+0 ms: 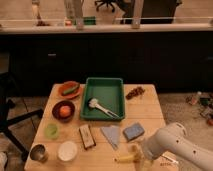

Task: Place banana in tray

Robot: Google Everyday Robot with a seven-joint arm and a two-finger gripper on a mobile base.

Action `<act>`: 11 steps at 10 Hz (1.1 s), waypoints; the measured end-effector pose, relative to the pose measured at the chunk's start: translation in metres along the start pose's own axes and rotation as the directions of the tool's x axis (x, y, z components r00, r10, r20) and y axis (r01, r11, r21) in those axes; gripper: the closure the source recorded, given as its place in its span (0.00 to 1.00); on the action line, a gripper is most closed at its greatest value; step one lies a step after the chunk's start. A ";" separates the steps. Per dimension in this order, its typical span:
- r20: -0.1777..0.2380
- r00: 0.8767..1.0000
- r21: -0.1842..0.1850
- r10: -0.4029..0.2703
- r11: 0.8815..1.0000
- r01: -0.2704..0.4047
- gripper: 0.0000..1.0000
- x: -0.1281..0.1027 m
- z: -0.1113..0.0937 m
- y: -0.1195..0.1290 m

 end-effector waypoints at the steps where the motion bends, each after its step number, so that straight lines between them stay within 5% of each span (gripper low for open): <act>1: -0.002 1.000 -0.005 -0.002 1.000 0.002 0.20 -0.001 0.002 -0.001; 3: -0.009 1.000 -0.019 -0.005 1.000 0.004 0.33 0.001 0.005 0.001; 9: -0.015 1.000 -0.030 -0.017 0.999 0.017 0.93 0.001 0.007 0.003; 11: -0.030 0.999 -0.034 -0.025 0.999 0.024 1.00 0.000 0.005 0.004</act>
